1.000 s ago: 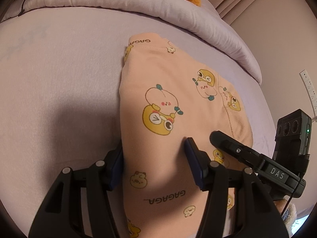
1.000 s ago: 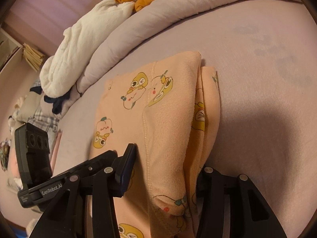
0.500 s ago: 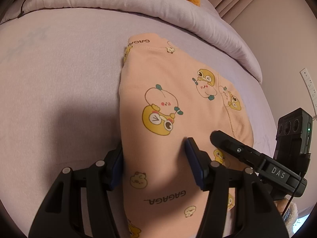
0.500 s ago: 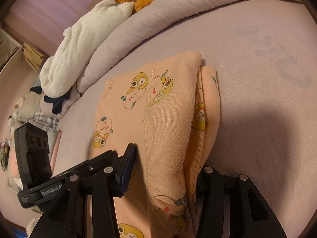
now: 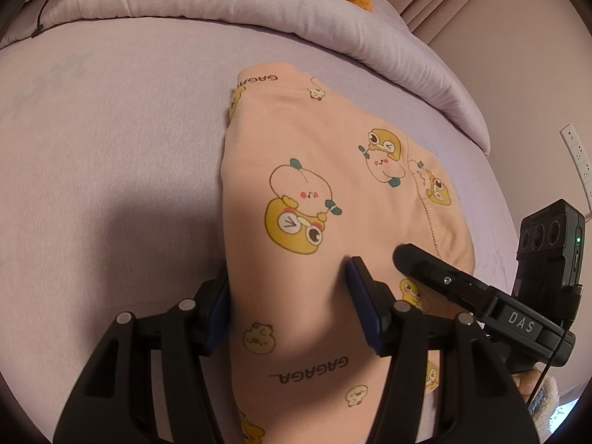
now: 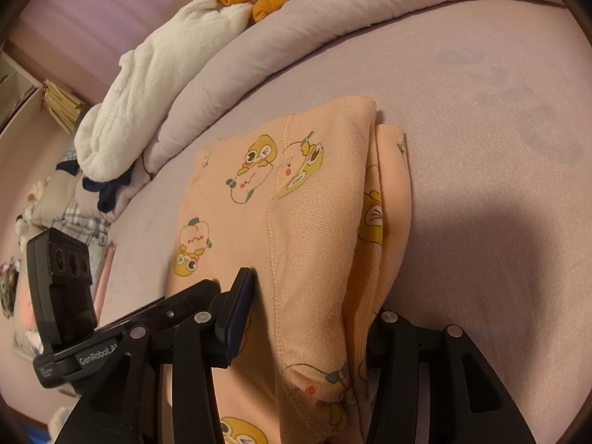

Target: Fold small clothes

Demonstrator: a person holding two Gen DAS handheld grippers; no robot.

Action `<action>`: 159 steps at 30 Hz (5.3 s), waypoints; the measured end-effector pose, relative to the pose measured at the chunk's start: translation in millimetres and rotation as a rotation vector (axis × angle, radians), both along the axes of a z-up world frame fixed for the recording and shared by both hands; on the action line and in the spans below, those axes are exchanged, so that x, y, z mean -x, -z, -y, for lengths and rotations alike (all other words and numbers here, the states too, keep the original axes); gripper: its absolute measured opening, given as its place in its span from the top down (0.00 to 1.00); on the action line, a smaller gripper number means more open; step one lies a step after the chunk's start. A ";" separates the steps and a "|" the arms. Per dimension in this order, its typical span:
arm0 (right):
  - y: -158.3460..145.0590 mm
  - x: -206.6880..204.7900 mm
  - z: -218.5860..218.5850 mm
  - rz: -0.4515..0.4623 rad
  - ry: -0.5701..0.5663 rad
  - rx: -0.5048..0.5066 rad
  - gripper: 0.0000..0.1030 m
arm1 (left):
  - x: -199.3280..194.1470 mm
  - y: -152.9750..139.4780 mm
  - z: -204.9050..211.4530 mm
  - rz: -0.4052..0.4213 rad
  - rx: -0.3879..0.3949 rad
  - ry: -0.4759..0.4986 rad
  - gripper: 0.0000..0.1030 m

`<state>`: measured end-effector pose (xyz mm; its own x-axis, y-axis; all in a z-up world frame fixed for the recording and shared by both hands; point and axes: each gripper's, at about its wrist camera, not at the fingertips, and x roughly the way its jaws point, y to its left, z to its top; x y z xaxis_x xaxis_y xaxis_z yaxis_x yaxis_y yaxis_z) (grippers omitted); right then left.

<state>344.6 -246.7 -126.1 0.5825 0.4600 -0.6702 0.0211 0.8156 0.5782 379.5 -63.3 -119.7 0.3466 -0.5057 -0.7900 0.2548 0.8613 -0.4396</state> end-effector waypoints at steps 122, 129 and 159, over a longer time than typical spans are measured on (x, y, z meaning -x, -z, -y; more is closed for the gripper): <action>-88.5 244.0 -225.2 0.365 -0.446 0.351 0.78 | 324.0 -85.6 -188.8 0.209 -0.058 -0.286 0.80; -91.8 240.0 -231.9 0.383 -0.435 0.376 0.78 | 311.1 -85.3 -192.8 0.213 -0.043 -0.269 0.80; -76.6 108.0 -249.2 0.380 -0.413 0.415 0.78 | 145.4 -53.4 -196.5 0.172 -0.110 -0.237 0.80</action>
<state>236.6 2.6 -49.5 0.6441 0.4443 -0.6227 -0.4807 0.8683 0.1224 234.1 133.2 -66.3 0.5782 -0.3093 -0.7550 0.1037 0.9457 -0.3080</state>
